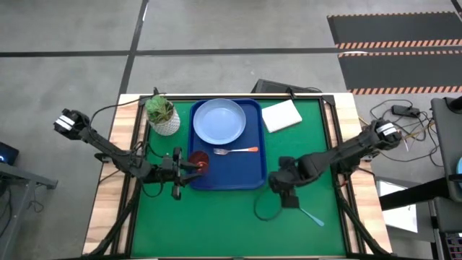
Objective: Pick and place plate/cup/fork/spoon on tray
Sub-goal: Put the blue spoon on the blue tray to the left of the orange fork
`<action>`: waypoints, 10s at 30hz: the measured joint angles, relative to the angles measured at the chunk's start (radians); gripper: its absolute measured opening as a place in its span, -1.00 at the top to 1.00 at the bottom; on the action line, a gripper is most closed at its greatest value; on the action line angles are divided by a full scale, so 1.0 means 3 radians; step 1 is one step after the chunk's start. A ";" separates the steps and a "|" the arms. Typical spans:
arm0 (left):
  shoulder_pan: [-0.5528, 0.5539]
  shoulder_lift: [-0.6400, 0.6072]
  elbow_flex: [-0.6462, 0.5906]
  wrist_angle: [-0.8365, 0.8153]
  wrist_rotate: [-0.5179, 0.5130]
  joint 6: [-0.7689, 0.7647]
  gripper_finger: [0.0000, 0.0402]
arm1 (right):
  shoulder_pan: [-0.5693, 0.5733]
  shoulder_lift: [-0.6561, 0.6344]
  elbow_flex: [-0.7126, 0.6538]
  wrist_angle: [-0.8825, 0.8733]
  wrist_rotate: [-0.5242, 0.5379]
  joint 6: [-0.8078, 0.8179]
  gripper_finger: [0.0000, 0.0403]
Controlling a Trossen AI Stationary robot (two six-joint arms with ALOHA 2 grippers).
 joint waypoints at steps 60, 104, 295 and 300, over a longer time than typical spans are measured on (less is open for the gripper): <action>0.0000 -0.0008 -0.0001 0.0024 0.0004 0.0206 0.46 | 0.0748 0.0282 -0.0452 0.0049 -0.0226 0.2624 0.95; 0.0001 -0.0008 -0.0008 0.0167 -0.0011 0.0282 0.46 | -0.1230 0.2593 0.2613 -0.0363 -0.0142 -0.2285 0.96; -0.0033 -0.0183 0.0615 -0.2643 -0.0439 -0.0935 1.00 | -0.1074 0.1461 -0.0055 0.2895 -0.0166 -0.1398 0.94; -0.0033 -0.0183 0.0614 -0.2633 -0.0439 -0.0935 1.00 | -0.1056 0.1475 -0.0056 0.2917 -0.0156 -0.1284 0.93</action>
